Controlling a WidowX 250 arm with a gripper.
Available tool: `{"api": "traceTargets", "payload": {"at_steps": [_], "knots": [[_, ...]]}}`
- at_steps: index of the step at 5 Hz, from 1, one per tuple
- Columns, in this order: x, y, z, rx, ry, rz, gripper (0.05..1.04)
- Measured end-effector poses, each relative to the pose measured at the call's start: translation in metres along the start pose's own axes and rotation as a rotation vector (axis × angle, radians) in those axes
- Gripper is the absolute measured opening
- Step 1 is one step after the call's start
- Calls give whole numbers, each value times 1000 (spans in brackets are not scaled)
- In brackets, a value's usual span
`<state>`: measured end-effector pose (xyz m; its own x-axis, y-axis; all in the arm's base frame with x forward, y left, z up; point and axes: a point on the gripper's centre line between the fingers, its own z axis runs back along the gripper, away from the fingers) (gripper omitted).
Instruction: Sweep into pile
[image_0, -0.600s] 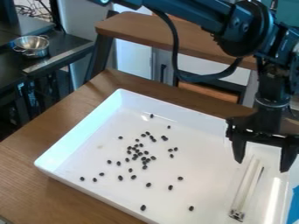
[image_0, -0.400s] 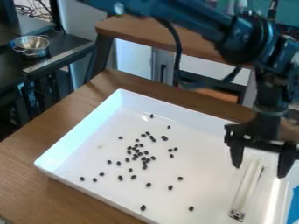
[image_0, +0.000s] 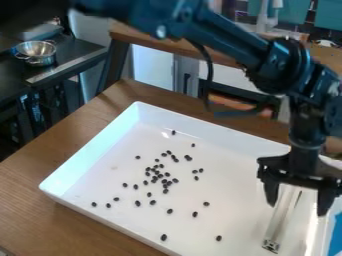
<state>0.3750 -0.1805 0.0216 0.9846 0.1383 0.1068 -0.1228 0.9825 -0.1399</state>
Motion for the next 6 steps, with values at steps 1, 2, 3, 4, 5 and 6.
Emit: {"api": "traceTargets", "payload": {"at_steps": [1, 2, 3, 4, 5, 6], "knots": [[5, -4, -4, -13, -12, -12, 1001], [5, 1, -20, 8, -10, -19, 950], [8, 3, -27, 24, -23, -11, 716], [14, 4, -28, 14, -20, 10, 419], [14, 9, -28, 4, 9, 12, 382], [22, 23, -24, -15, 32, 54, 382]]}}
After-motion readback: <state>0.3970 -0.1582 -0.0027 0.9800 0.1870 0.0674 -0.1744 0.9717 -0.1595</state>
